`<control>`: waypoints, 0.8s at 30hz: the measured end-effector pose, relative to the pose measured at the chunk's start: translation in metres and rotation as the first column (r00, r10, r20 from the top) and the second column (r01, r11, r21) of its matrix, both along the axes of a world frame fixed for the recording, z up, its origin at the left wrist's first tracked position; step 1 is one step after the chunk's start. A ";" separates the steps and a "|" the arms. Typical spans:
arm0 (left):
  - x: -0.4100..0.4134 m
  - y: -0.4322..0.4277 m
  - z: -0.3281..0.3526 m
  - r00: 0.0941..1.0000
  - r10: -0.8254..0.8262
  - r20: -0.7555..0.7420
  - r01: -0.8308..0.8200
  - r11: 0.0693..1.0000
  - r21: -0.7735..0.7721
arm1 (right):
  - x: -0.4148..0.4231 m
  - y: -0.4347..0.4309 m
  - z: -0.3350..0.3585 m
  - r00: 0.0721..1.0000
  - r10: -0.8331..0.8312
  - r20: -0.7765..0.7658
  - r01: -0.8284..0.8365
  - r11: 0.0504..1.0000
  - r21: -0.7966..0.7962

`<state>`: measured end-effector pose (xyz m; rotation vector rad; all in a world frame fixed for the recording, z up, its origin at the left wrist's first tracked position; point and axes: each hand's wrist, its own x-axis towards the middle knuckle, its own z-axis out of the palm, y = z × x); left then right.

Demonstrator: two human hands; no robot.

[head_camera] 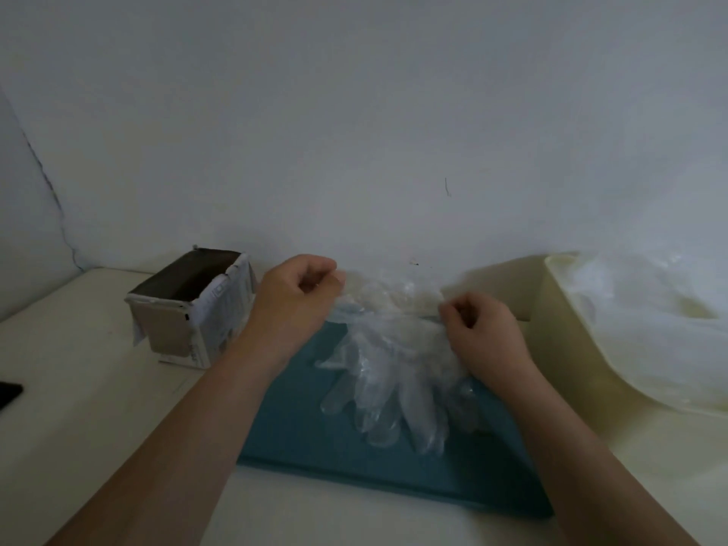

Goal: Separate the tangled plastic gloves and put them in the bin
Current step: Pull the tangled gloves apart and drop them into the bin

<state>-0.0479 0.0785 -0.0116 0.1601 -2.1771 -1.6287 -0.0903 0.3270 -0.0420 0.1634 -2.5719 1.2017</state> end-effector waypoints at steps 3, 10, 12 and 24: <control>0.003 0.005 -0.006 0.994 -0.076 0.079 0.085 0.989 -0.119 | 0.015 -0.010 0.018 0.987 0.141 -0.081 -0.154 0.970 -0.191; 0.010 0.011 0.003 0.911 -0.381 0.154 0.387 0.922 -0.005 | 0.039 -0.020 0.046 0.835 0.548 -0.044 -0.432 0.605 -0.669; 0.012 0.012 0.005 0.913 -0.386 0.135 0.394 0.918 -0.040 | 0.038 -0.020 0.046 0.830 0.557 -0.043 -0.422 0.576 -0.700; 0.023 0.021 0.013 0.818 -0.560 0.135 0.505 0.810 0.298 | 0.030 -0.012 0.036 0.869 0.490 0.068 -0.374 0.741 -0.557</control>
